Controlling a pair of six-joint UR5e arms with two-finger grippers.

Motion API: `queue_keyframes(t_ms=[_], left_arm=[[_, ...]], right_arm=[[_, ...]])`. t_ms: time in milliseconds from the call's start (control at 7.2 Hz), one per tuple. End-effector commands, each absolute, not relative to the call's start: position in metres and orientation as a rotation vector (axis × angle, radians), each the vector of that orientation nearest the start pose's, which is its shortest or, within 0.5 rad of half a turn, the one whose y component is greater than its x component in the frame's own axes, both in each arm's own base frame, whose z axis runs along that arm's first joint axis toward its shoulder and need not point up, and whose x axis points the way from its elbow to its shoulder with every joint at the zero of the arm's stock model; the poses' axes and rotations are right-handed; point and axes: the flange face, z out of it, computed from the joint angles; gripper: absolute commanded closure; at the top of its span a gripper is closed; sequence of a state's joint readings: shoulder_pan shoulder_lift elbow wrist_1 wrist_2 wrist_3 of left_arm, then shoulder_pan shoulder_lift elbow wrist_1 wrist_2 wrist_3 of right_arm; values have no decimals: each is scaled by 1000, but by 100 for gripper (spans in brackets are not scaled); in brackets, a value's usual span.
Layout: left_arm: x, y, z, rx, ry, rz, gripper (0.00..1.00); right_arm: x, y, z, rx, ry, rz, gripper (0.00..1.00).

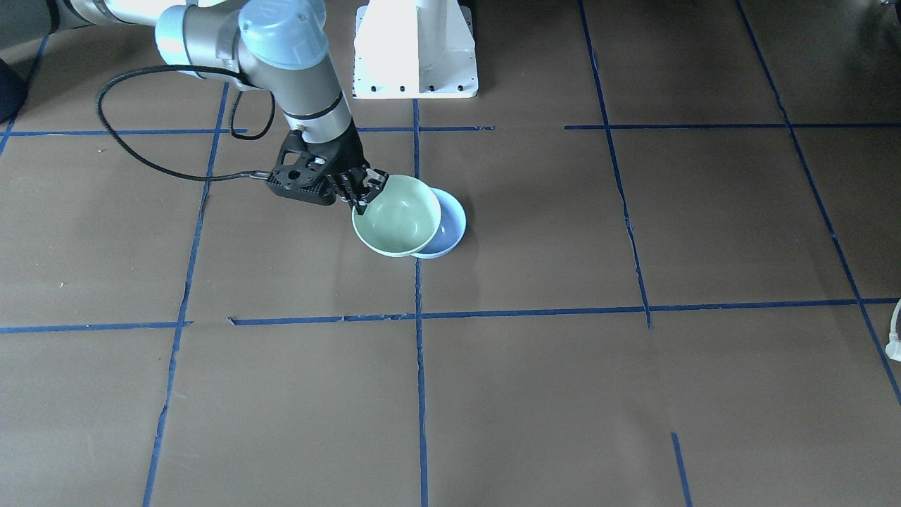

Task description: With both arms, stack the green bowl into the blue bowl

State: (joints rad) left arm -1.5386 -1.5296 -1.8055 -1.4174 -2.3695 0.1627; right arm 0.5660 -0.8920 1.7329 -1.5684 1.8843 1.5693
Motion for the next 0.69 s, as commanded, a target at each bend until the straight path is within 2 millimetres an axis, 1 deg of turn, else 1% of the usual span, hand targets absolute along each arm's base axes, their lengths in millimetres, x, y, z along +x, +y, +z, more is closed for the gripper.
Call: queue_keyframes(t_ms=[0, 139, 278, 417, 556], left_arm=[[-47, -472, 574, 93, 796, 199, 0], [-47, -471, 575, 90, 796, 198, 0], [-47, -471, 575, 90, 798, 198, 0], [-47, -471, 575, 88, 797, 196, 0], [-47, -471, 575, 89, 798, 197, 0]], right_arm=[[-538, -430, 191, -43, -871, 405, 100], [-542, -428, 193, -50, -867, 406, 100], [-553, -415, 196, -62, -859, 386, 100], [-566, -405, 208, -75, -837, 369, 99], [-572, -402, 209, -77, -843, 371, 97]])
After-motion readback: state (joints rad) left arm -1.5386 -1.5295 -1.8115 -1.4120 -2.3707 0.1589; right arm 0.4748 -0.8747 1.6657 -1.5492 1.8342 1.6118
